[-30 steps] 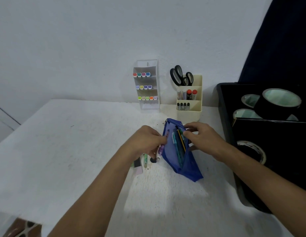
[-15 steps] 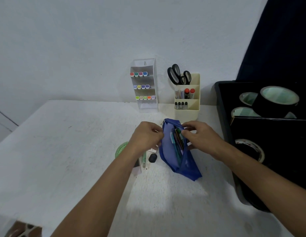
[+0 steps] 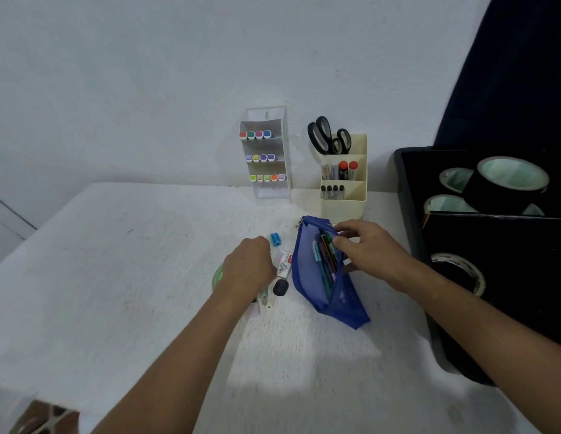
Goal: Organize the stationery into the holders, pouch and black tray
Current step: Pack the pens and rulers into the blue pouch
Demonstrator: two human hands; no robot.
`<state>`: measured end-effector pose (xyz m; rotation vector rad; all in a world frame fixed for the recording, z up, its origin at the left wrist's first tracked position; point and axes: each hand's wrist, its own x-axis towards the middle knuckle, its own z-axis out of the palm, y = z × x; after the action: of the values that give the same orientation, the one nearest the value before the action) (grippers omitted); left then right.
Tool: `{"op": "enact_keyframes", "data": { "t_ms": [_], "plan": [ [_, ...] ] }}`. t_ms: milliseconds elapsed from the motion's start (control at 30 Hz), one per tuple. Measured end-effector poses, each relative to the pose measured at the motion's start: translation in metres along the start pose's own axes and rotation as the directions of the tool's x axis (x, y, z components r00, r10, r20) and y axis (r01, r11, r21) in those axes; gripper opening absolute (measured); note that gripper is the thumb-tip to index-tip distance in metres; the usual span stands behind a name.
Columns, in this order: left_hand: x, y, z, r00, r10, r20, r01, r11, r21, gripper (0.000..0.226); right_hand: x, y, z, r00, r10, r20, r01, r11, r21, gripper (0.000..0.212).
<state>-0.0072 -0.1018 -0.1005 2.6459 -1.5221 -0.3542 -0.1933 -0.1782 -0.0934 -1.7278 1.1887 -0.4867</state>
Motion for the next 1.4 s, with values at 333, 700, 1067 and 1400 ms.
{"op": "enact_keyframes", "data": {
  "t_ms": [333, 700, 1067, 1400],
  "plan": [
    [-0.015, 0.006, 0.008, 0.998, 0.059, 0.038, -0.065, 0.981, 0.184, 0.026, 0.000, 0.000, 0.000, 1.000, 0.003, -0.004, -0.003, 1.000, -0.004, 0.037],
    [-0.017, 0.017, -0.027, 0.988, 0.058, -0.143, -0.077, 0.989, -0.126, 0.026, 0.000, 0.000, 0.000, 1.000, 0.006, -0.012, -0.006, 1.000, -0.005, 0.037],
    [-0.037, 0.035, -0.046, 0.925, 0.207, 0.320, 0.022, 0.809, -0.588, 0.015, 0.000, 0.001, -0.001, 1.000, -0.005, -0.020, 0.006, 1.000, 0.008, 0.036],
    [-0.024, 0.052, -0.012, 0.937, 0.271, 0.221, -0.055, 0.738, -0.672, 0.029, -0.002, -0.001, -0.002, 1.000, -0.015, -0.017, 0.016, 1.000, 0.013, 0.035]
  ]
}}
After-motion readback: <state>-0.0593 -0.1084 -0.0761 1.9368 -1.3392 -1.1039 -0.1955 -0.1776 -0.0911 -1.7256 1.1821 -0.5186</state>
